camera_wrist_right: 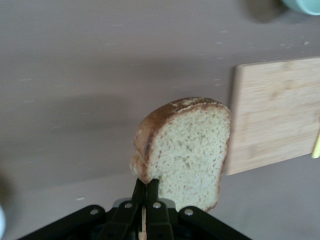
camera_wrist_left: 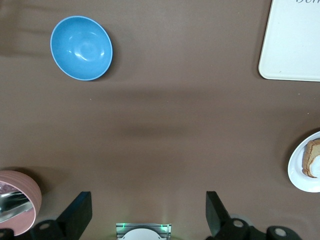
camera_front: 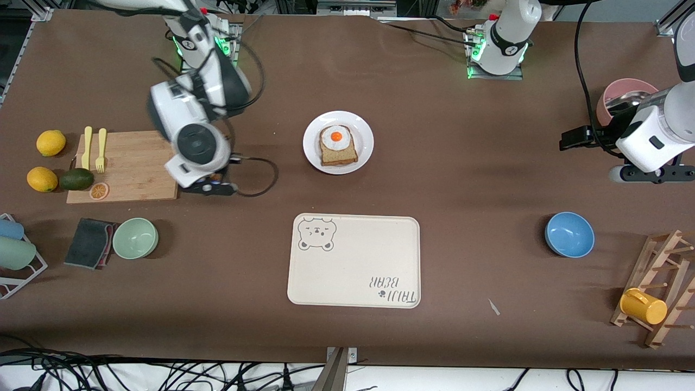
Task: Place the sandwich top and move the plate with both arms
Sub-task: 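Carry the bread to the plate and lay it on the egg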
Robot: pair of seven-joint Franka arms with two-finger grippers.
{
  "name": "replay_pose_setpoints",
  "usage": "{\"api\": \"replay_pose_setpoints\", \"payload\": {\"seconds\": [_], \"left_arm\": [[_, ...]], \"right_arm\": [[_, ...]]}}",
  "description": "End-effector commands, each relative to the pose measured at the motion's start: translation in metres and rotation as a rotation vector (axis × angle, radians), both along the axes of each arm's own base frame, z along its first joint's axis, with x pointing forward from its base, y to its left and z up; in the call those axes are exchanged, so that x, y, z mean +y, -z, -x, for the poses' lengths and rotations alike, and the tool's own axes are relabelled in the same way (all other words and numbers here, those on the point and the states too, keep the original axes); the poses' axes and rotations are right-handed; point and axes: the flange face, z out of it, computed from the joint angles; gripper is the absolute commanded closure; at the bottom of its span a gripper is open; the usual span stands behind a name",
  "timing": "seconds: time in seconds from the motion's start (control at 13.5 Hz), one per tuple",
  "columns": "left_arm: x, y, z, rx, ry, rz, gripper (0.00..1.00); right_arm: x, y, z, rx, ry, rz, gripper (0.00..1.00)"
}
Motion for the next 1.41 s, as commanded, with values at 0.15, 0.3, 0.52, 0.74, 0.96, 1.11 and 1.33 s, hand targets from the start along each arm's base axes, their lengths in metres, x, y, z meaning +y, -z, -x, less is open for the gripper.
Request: {"api": "replay_pose_setpoints", "payload": {"seconds": [0.15, 0.3, 0.52, 0.74, 0.96, 1.11, 1.33], "left_arm": [[0.002, -0.004, -0.003, 0.005, -0.001, 0.033, 0.0], [0.002, -0.004, -0.003, 0.005, -0.001, 0.033, 0.0], [0.002, -0.004, -0.003, 0.005, 0.0, 0.033, 0.0], [0.001, -0.004, -0.004, 0.002, 0.001, 0.033, 0.0], [0.001, -0.004, -0.004, 0.002, 0.0, 0.034, 0.0], [0.001, -0.004, -0.004, 0.002, 0.0, 0.034, 0.0], [0.002, -0.004, -0.004, 0.002, -0.002, 0.034, 0.0]], "right_arm": [[0.142, -0.012, 0.035, -0.059, 0.043, -0.05, 1.0], [0.18, -0.011, 0.047, -0.026, 0.113, -0.123, 1.0], [0.232, -0.004, 0.082, -0.044, 0.134, -0.115, 1.0], [0.262, 0.022, 0.106, -0.065, 0.135, -0.099, 1.0], [0.285, 0.063, 0.126, -0.126, 0.136, -0.06, 1.0], [0.292, 0.075, 0.132, -0.152, 0.12, -0.053, 1.0], [0.295, 0.082, 0.132, -0.17, 0.163, -0.053, 0.18]]}}
